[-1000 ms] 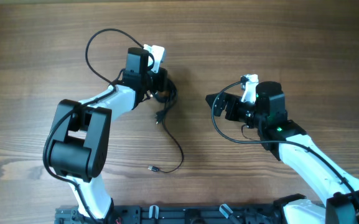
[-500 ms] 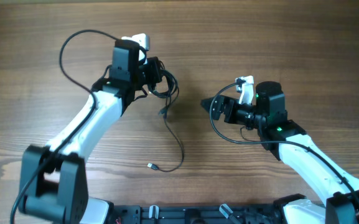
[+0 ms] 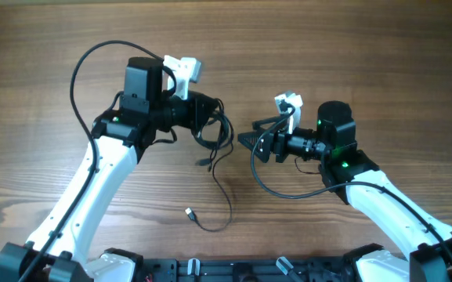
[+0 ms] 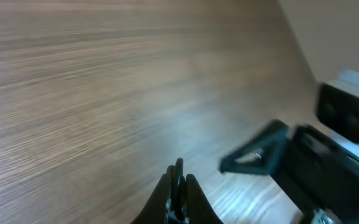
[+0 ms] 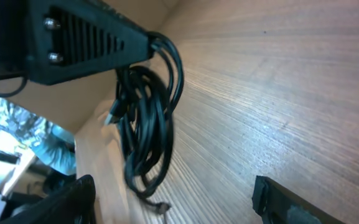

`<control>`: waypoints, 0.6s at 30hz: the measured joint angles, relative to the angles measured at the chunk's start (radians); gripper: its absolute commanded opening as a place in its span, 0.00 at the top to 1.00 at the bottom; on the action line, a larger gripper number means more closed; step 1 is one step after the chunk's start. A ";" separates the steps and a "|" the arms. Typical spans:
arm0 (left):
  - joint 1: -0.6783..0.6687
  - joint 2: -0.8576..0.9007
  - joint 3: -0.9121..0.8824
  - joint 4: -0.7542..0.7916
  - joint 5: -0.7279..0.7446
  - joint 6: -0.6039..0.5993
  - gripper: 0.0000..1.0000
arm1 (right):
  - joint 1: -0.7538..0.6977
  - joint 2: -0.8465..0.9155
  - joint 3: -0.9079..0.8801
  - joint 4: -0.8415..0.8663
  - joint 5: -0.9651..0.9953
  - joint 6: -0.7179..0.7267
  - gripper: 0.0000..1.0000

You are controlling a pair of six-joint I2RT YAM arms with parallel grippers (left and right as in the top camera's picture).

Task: Untangle cables

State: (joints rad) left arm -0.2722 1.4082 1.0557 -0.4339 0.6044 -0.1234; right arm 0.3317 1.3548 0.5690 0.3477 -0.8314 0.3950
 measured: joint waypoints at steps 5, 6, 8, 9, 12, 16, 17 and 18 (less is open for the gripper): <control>0.000 -0.006 0.000 -0.113 0.187 0.154 0.96 | 0.002 0.002 0.000 0.110 -0.006 -0.031 0.23; 0.000 -0.006 0.000 -0.120 0.206 0.168 0.96 | 0.002 0.002 0.000 0.118 -0.006 -0.032 0.23; 0.000 -0.006 0.000 -0.120 0.255 0.190 0.96 | 0.004 0.002 0.000 0.118 -0.007 -0.034 0.23; 0.000 -0.006 0.000 -0.120 0.272 0.194 0.96 | 0.012 0.002 0.000 0.118 -0.007 -0.034 0.23; 0.000 -0.006 0.000 -0.120 0.302 0.201 0.96 | 0.061 0.002 0.000 0.118 -0.001 -0.035 0.26; 0.000 -0.006 0.000 -0.119 0.364 0.203 0.96 | 0.096 0.002 0.000 0.116 0.073 -0.035 0.27; 0.000 -0.006 0.000 -0.119 0.377 0.206 0.96 | 0.096 0.002 0.000 0.116 0.081 -0.035 0.27; 0.000 -0.006 0.000 -0.120 0.391 0.209 0.96 | 0.096 0.002 0.000 0.117 0.086 -0.034 0.27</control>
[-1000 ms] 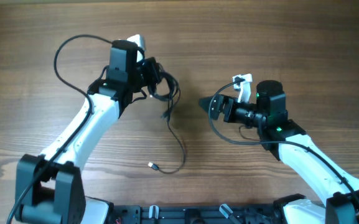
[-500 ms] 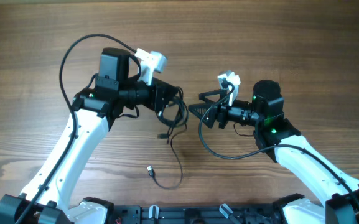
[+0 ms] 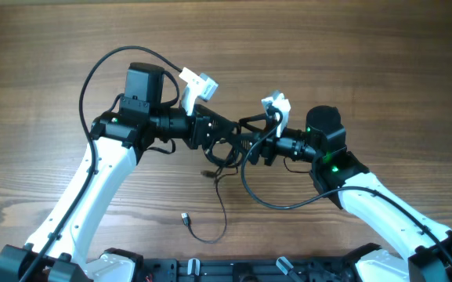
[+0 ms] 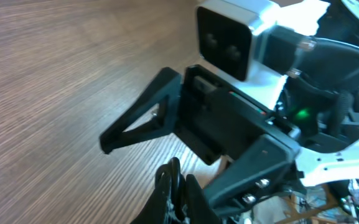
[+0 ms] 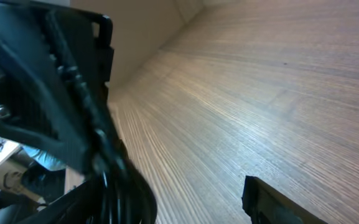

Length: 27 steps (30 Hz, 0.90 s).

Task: Untangle cables

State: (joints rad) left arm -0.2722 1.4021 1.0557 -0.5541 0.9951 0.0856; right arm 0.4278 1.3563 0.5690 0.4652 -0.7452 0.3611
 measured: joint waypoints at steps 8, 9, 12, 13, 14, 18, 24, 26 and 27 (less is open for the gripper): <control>0.002 -0.003 0.000 -0.053 -0.011 0.051 0.96 | -0.065 0.000 0.000 0.034 -0.079 0.046 0.26; 0.002 -0.003 0.000 -0.061 -0.020 0.052 0.96 | -0.076 0.000 0.000 0.039 -0.087 0.046 0.26; 0.002 -0.003 0.000 -0.067 -0.025 0.053 0.96 | -0.078 0.000 0.000 0.041 -0.090 0.046 0.26; 0.002 -0.003 0.000 -0.068 -0.024 0.053 0.96 | -0.078 0.000 0.000 0.041 -0.090 0.046 0.26; 0.002 -0.003 0.000 -0.068 -0.022 0.053 0.96 | -0.078 0.000 0.000 0.041 -0.090 0.045 0.26; 0.004 -0.003 0.000 -0.067 -0.007 0.052 0.96 | -0.058 0.000 0.000 0.002 -0.080 0.027 0.27; 0.006 -0.003 0.000 -0.063 0.078 0.052 0.96 | -0.011 0.001 0.000 -0.026 -0.012 -0.002 0.40; 0.006 -0.003 0.000 -0.058 0.111 0.052 0.96 | -0.003 0.001 0.000 -0.014 0.024 0.017 0.45; 0.006 -0.003 0.000 -0.055 0.129 0.052 0.96 | -0.002 0.001 0.000 0.014 0.040 0.034 0.69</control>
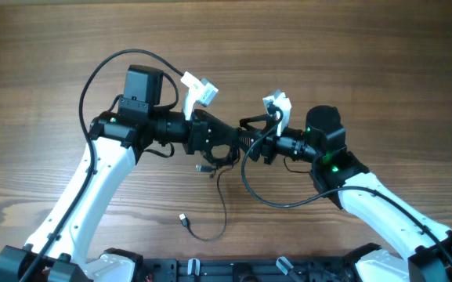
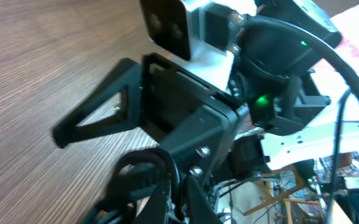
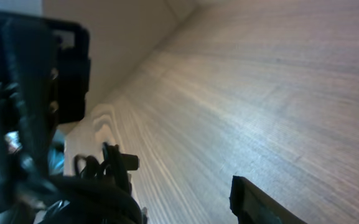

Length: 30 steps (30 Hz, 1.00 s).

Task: Untangle cables

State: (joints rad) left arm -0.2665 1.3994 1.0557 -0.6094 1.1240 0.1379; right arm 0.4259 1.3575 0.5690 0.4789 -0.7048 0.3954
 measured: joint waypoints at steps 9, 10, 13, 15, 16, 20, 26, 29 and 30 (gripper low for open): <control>0.006 0.001 0.000 0.010 0.070 0.000 0.83 | 0.014 0.000 0.000 0.134 0.029 0.125 0.96; 0.006 0.001 0.000 0.006 0.072 0.000 0.73 | 0.012 0.000 0.000 0.145 0.048 0.150 0.96; 0.004 0.000 0.000 -0.001 0.060 -0.003 0.20 | -0.003 0.002 0.000 0.155 0.108 0.264 0.96; 0.003 0.000 0.000 -0.001 0.036 0.007 0.00 | -0.014 0.004 0.000 0.155 0.123 0.325 0.95; 0.000 0.000 0.000 -0.002 0.011 0.003 0.00 | -0.026 0.006 0.000 0.154 0.128 0.376 0.96; 0.017 0.000 0.000 0.009 -0.102 -0.056 0.00 | -0.084 0.008 0.000 0.149 0.111 0.533 0.96; 0.065 0.000 0.000 -0.002 -0.325 -0.218 0.00 | -0.108 0.008 0.000 0.147 0.047 0.718 0.96; 0.050 0.000 -0.005 0.019 -0.401 -0.254 0.00 | -0.108 0.008 0.000 0.148 0.002 0.793 0.96; 0.040 0.000 -0.013 0.040 -0.418 -0.258 0.00 | -0.108 0.008 0.000 0.148 -0.006 0.812 0.96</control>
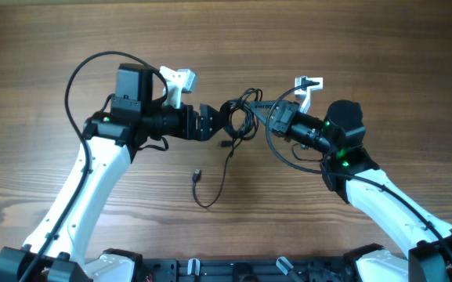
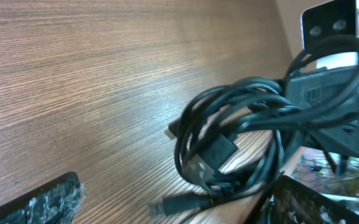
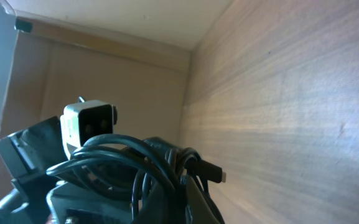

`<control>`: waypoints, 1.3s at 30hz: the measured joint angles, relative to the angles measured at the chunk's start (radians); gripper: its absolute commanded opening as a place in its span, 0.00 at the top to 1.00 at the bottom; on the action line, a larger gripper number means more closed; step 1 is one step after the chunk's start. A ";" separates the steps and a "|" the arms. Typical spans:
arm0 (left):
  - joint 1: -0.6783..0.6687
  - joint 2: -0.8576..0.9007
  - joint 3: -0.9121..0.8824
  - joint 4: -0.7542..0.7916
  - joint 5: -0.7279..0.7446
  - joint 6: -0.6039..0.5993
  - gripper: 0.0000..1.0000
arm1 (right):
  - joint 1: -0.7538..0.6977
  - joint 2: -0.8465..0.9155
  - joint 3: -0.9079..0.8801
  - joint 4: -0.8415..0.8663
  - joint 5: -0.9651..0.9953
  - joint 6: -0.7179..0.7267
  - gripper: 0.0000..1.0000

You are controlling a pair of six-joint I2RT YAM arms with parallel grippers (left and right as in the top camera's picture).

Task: Untangle cables

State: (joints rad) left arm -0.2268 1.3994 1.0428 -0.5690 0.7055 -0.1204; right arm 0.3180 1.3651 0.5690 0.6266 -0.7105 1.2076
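A tangled black cable bundle [image 1: 237, 117] hangs above the wooden table [image 1: 351, 47] between the two arms. My right gripper [image 1: 258, 117] is shut on it; in the right wrist view the fingers [image 3: 195, 190] pinch the coils [image 3: 135, 155], and a plug [image 3: 207, 169] sticks out. My left gripper [image 1: 212, 121] stands open just left of the bundle, its pads apart at the bottom corners of the left wrist view, with the coils [image 2: 241, 137] ahead of them. One strand trails down to a connector [image 1: 197, 175] on the table.
The trailing strand loops on the table near the front [image 1: 210, 202]. Each arm's own black cable arcs beside it, the left arm's [image 1: 77, 70] and the right arm's [image 1: 288, 160]. The arm bases sit along the front edge [image 1: 226, 270].
My left gripper has opened and let go of the bundle. My right gripper has shut on it and now holds it further back and to the right.
My left gripper held the bundle up while my right gripper stood open some way off. Then the open right gripper was up against the bundle, then around it. Now the right holds the bundle and the left is open beside it.
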 measured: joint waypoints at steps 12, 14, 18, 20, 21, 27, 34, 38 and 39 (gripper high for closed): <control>-0.069 0.039 -0.116 0.286 -0.038 -0.105 0.68 | 0.000 0.000 0.000 0.012 -0.060 0.117 0.96; -0.085 0.074 -0.116 0.324 -0.036 -0.132 0.96 | 0.000 0.001 0.000 0.011 -0.060 0.110 0.96; -0.117 0.098 -0.116 0.331 -0.026 -0.159 0.96 | 0.001 0.010 0.000 0.006 -0.006 -0.068 0.95; -0.100 0.098 -0.116 0.330 0.001 -0.167 0.96 | 0.002 0.010 0.000 -0.010 0.052 -0.183 0.95; -0.082 0.093 -0.117 0.326 0.031 -0.171 0.96 | 0.002 0.009 0.000 -0.039 0.101 -0.235 0.95; 0.013 0.023 -0.121 0.243 0.200 -0.171 0.96 | 0.016 0.009 0.003 -0.187 0.366 -0.440 0.96; 0.138 -0.077 -0.124 0.142 0.259 -0.146 0.94 | -0.118 0.009 0.003 -0.217 0.418 -0.575 0.96; 0.182 -0.091 -0.124 0.142 0.261 -0.137 0.34 | -0.171 0.010 0.003 -0.224 0.302 -0.572 0.95; 0.190 -0.092 -0.124 0.142 0.261 -0.132 0.29 | -0.180 0.009 0.003 -0.224 0.256 -0.561 0.96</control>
State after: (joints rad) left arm -0.0364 1.3075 0.9188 -0.4271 0.9668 -0.2527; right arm 0.1383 1.3743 0.5720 0.4023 -0.4545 0.6464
